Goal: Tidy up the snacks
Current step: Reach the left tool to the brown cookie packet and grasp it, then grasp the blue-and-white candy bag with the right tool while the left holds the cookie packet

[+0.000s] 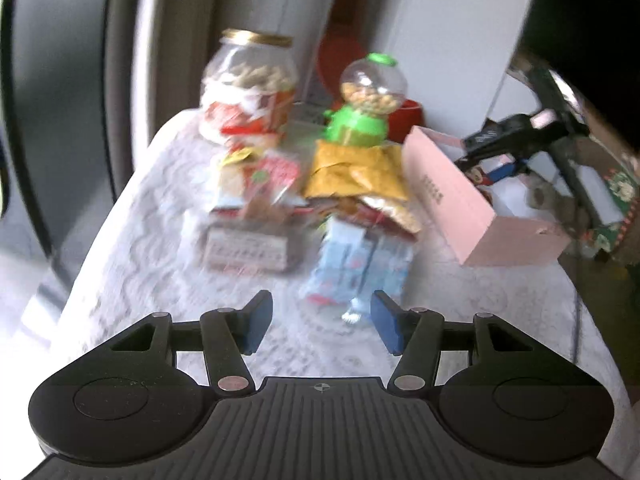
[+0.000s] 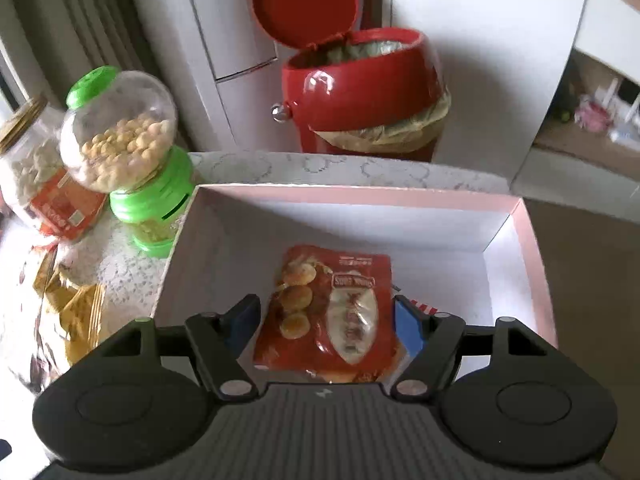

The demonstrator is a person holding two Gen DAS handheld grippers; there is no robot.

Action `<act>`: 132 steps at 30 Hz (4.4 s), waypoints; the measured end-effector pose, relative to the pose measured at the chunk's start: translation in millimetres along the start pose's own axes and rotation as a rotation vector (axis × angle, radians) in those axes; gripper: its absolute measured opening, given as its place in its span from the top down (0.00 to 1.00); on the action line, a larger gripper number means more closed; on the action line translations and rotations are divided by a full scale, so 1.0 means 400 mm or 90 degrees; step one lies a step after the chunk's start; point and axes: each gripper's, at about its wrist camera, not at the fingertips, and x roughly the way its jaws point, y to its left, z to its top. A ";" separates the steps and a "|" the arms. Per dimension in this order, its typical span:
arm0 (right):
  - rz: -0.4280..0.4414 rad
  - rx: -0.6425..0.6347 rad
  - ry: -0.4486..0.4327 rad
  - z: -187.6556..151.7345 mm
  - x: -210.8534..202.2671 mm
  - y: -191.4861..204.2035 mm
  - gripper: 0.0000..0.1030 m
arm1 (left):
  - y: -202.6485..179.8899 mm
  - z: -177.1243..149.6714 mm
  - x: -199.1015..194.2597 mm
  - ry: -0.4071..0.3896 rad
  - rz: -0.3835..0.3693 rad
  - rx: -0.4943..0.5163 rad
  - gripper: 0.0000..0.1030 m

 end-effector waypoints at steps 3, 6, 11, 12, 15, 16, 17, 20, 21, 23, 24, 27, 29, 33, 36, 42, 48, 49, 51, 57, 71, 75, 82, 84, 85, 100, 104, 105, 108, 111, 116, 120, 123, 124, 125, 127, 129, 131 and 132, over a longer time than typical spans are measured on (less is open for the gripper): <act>-0.016 -0.024 -0.040 -0.019 -0.073 0.010 0.30 | 0.015 -0.006 0.011 -0.005 -0.003 -0.029 0.41; -0.022 -0.044 -0.106 -0.043 -0.163 0.028 0.23 | -0.008 -0.015 0.021 -0.006 -0.010 -0.014 0.41; 0.052 -0.084 -0.129 -0.103 -0.255 0.124 0.19 | -0.030 -0.013 0.017 -0.023 -0.007 0.008 0.41; 0.078 -0.085 -0.118 -0.114 -0.262 0.146 0.18 | -0.024 -0.011 0.011 -0.031 0.003 0.002 0.41; 0.139 -0.110 -0.070 -0.163 -0.262 0.239 0.18 | 0.011 0.007 0.004 -0.051 0.035 -0.023 0.41; 0.153 -0.127 -0.058 -0.181 -0.259 0.274 0.18 | 0.027 0.018 0.004 -0.063 0.040 -0.029 0.41; 0.164 -0.147 -0.052 -0.203 -0.258 0.307 0.18 | 0.042 0.030 0.011 -0.072 0.044 -0.032 0.41; 0.184 -0.192 -0.047 -0.268 -0.260 0.374 0.18 | 0.083 0.083 0.052 -0.077 0.026 -0.032 0.41; 0.188 -0.207 -0.044 -0.288 -0.259 0.388 0.18 | 0.095 0.103 0.073 -0.075 0.019 -0.029 0.42; 0.185 -0.220 -0.037 -0.318 -0.258 0.401 0.18 | 0.115 0.136 0.120 -0.057 0.028 -0.021 0.48; 0.182 -0.217 -0.031 -0.329 -0.255 0.401 0.18 | 0.124 0.147 0.138 -0.043 0.034 -0.017 0.57; 0.184 -0.179 -0.012 -0.338 -0.242 0.375 0.18 | 0.145 0.145 0.160 -0.006 0.020 -0.019 0.64; 0.182 -0.143 0.001 -0.334 -0.223 0.360 0.18 | 0.142 0.117 0.139 0.013 -0.006 -0.013 0.66; 0.170 -0.082 0.027 -0.311 -0.164 0.353 0.18 | 0.108 0.036 0.062 0.035 -0.035 0.012 0.68; 0.153 -0.067 0.013 -0.303 -0.146 0.371 0.18 | 0.085 -0.016 0.005 0.047 -0.048 0.024 0.67; 0.136 -0.105 -0.061 -0.273 -0.182 0.423 0.19 | 0.070 -0.060 -0.063 0.017 0.031 0.039 0.64; 0.214 -0.063 -0.007 -0.192 -0.152 0.487 0.38 | 0.088 -0.057 -0.090 -0.014 0.050 -0.025 0.65; 0.220 -0.052 0.014 -0.176 -0.134 0.501 0.39 | 0.086 -0.057 -0.091 -0.016 0.049 -0.028 0.65; 0.211 -0.031 0.040 -0.155 -0.093 0.528 0.39 | 0.079 -0.055 -0.092 -0.021 0.050 -0.028 0.65; 0.138 -0.078 0.031 -0.147 -0.021 0.621 0.44 | 0.062 -0.062 -0.088 -0.015 0.064 -0.014 0.65; 0.202 -0.194 -0.004 -0.293 -0.261 0.445 0.99 | -0.054 -0.032 0.003 0.013 0.081 0.090 0.64; 0.189 -0.164 0.001 -0.332 -0.275 0.359 0.98 | -0.062 -0.030 0.010 0.030 0.117 0.101 0.62; 0.162 -0.173 -0.031 -0.342 -0.252 0.345 0.59 | -0.006 -0.074 -0.083 0.031 0.135 0.034 0.73; 0.141 -0.188 -0.051 -0.342 -0.244 0.371 0.40 | 0.003 -0.086 -0.098 0.034 0.121 0.017 0.73; 0.129 -0.192 -0.058 -0.344 -0.240 0.383 0.40 | 0.005 -0.090 -0.101 0.033 0.114 0.013 0.73; 0.134 -0.073 -0.011 -0.377 -0.166 0.337 0.37 | -0.060 -0.062 0.000 0.042 0.135 0.079 0.50; 0.142 -0.047 -0.006 -0.378 -0.167 0.319 0.35 | -0.062 -0.070 -0.013 0.038 0.116 0.084 0.58; 0.148 -0.041 -0.008 -0.377 -0.171 0.319 0.35 | -0.056 -0.076 -0.023 0.036 0.104 0.074 0.58; 0.158 -0.034 -0.007 -0.374 -0.174 0.331 0.32 | -0.046 -0.095 -0.057 0.026 0.107 0.051 0.60; 0.160 -0.033 0.003 -0.371 -0.161 0.360 0.31 | -0.035 -0.100 -0.082 0.020 0.125 0.036 0.60; 0.144 -0.061 0.002 -0.365 -0.139 0.433 0.31 | -0.024 -0.095 -0.102 0.013 0.149 0.028 0.60; 0.118 -0.073 -0.004 -0.357 -0.119 0.480 0.22 | -0.026 -0.095 -0.106 0.012 0.149 0.029 0.60; 0.098 -0.069 -0.012 -0.356 -0.105 0.499 0.14 | -0.027 -0.099 -0.104 0.016 0.143 0.028 0.60; 0.094 -0.073 -0.015 -0.359 -0.102 0.506 0.13 | -0.028 -0.100 -0.103 0.017 0.140 0.028 0.60; 0.089 -0.087 -0.017 -0.364 -0.100 0.515 0.10 | -0.028 -0.100 -0.103 0.018 0.138 0.027 0.60; 0.070 -0.137 -0.022 -0.380 -0.099 0.535 0.10 | -0.030 -0.102 -0.103 0.018 0.133 0.027 0.60; 0.068 -0.168 -0.030 -0.394 -0.108 0.536 0.14 | -0.033 -0.102 -0.104 0.018 0.129 0.027 0.60; 0.086 -0.172 -0.027 -0.394 -0.127 0.517 0.27 | -0.041 -0.101 -0.106 0.017 0.122 0.029 0.60; 0.096 -0.170 -0.024 -0.390 -0.138 0.502 0.37 | -0.046 -0.101 -0.107 0.017 0.119 0.031 0.60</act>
